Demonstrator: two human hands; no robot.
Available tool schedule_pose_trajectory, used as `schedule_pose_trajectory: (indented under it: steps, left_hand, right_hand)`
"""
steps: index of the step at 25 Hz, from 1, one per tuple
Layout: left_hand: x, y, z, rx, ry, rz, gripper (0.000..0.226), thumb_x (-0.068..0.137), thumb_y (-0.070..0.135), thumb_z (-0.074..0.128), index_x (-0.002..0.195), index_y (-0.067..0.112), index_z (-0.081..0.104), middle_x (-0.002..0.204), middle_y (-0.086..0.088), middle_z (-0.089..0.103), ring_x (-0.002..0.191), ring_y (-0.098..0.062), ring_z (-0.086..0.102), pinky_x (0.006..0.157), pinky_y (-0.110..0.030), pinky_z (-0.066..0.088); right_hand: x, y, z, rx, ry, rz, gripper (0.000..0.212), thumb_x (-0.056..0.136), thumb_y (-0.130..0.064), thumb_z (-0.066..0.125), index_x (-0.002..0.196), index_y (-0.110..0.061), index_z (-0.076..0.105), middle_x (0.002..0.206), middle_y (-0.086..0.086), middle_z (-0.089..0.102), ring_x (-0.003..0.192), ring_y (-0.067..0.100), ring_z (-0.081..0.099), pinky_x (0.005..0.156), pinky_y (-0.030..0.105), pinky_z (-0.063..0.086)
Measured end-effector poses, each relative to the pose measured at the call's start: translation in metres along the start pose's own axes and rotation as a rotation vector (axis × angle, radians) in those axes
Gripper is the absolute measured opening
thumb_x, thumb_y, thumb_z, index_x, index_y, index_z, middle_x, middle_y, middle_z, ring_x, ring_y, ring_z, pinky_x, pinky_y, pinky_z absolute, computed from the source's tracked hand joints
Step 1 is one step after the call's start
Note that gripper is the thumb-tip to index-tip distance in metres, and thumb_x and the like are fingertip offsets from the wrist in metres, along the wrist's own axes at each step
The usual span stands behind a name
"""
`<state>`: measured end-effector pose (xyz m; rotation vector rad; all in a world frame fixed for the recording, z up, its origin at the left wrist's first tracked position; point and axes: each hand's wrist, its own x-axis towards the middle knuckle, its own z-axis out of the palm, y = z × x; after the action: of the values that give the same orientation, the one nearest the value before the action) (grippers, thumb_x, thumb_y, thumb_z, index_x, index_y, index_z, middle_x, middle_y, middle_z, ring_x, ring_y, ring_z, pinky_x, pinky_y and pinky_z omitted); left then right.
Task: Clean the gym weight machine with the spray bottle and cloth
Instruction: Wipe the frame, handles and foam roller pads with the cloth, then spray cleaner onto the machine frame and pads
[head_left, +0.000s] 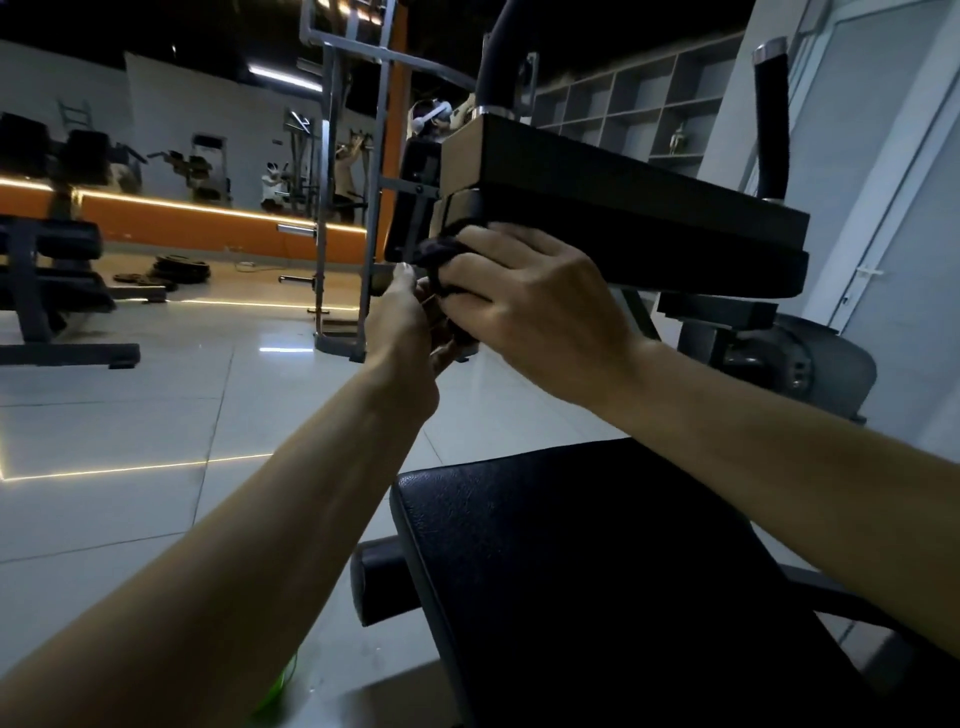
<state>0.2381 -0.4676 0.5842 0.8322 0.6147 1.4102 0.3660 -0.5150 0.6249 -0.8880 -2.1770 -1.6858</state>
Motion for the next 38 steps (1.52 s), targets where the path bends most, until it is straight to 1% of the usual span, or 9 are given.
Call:
schedule_pose_trajectory:
  steps: [5,10,15,19,22,26,30,33,38]
  left_hand:
    - [0.029,0.019,0.001,0.051,0.016,0.091,0.034,0.106,0.045,0.045,0.109,0.021,0.069,0.105,-0.003,0.074,0.105,-0.022,0.068,0.096,-0.040,0.054]
    - [0.045,0.029,0.009,-0.011,0.106,-0.029,0.041,0.108,0.042,0.042,0.091,0.020,0.072,0.098,-0.004,0.079,0.102,-0.021,0.072,0.088,-0.038,0.058]
    - [0.034,0.011,-0.001,0.226,0.236,-0.522,0.026,0.103,0.036,0.054,0.104,0.015,0.069,0.115,-0.004,0.074,0.095,-0.017,0.069,0.084,-0.034,0.057]
    - [-0.013,0.041,-0.003,0.143,0.120,-0.846,0.039,0.100,0.049,0.054,0.107,0.014,0.069,0.076,0.000,0.070,0.055,-0.011,0.067,0.048,-0.020,0.051]
    - [-0.044,0.071,-0.005,0.041,0.201,-0.892,0.035,0.095,0.046,0.063,0.103,0.013,0.070,0.090,-0.007,0.072,0.080,-0.017,0.073,0.069,-0.026,0.057]
    - [-0.060,0.091,-0.034,0.056,0.501,-0.846,0.036,0.083,0.032,0.082,0.105,0.006,0.071,0.101,-0.017,0.073,0.089,-0.025,0.074,0.074,-0.034,0.059]
    - [-0.060,0.092,-0.098,0.089,0.636,-0.938,0.025,0.087,0.024,0.080,0.101,0.005,0.070,0.095,-0.017,0.076,0.080,-0.028,0.075,0.073,-0.042,0.062]
    - [-0.059,0.066,-0.169,0.108,0.754,-1.062,0.041,0.086,0.026,0.082,0.115,0.003,0.065,0.106,-0.022,0.074,0.092,-0.037,0.075,0.078,-0.053,0.062]
    - [-0.021,-0.001,-0.304,0.125,0.893,-1.141,0.042,0.086,0.018,0.081,0.118,0.000,0.059,0.105,-0.022,0.069,0.079,-0.032,0.071,0.053,-0.033,0.059]
  right_hand:
    - [-0.042,0.002,0.014,0.080,0.305,0.358,0.021,0.104,-0.009,0.059,0.110,-0.010,0.079,0.114,0.012,0.073,0.101,0.034,0.069,0.081,0.040,0.058]
    - [-0.058,-0.049,0.031,0.437,0.385,1.172,0.029,0.088,0.006,0.071,0.116,-0.001,0.074,0.126,0.020,0.058,0.124,0.021,0.055,0.103,0.021,0.047]
    - [-0.023,-0.098,0.010,0.838,-0.045,1.553,0.047,0.089,-0.005,0.072,0.130,-0.026,0.064,0.133,-0.011,0.052,0.126,0.000,0.050,0.107,0.015,0.040]
    - [0.025,-0.087,-0.021,1.178,-0.286,1.928,0.050,0.077,-0.003,0.070,0.120,-0.028,0.064,0.118,-0.012,0.067,0.110,0.000,0.063,0.096,0.020,0.051]
    - [0.069,-0.088,-0.054,1.374,-0.372,2.121,0.042,0.075,0.007,0.067,0.104,-0.022,0.069,0.101,-0.003,0.075,0.096,0.006,0.071,0.095,0.038,0.058]
    - [0.099,-0.106,-0.080,1.640,-0.559,2.008,0.041,0.078,-0.006,0.065,0.110,-0.030,0.069,0.118,0.004,0.071,0.110,0.014,0.069,0.101,0.041,0.056]
    - [0.110,-0.147,-0.076,1.889,-0.744,1.981,0.064,0.079,-0.006,0.056,0.136,-0.036,0.055,0.136,-0.009,0.061,0.126,0.003,0.059,0.102,0.023,0.052]
    - [0.107,-0.195,-0.059,1.755,-0.881,2.158,0.057,0.083,-0.019,0.058,0.137,-0.036,0.055,0.130,-0.012,0.066,0.122,0.000,0.061,0.099,0.023,0.053]
    - [0.063,-0.336,0.009,1.214,-1.307,2.338,0.013,0.095,-0.016,0.064,0.095,-0.028,0.069,0.101,-0.003,0.073,0.101,0.020,0.069,0.094,0.036,0.056]
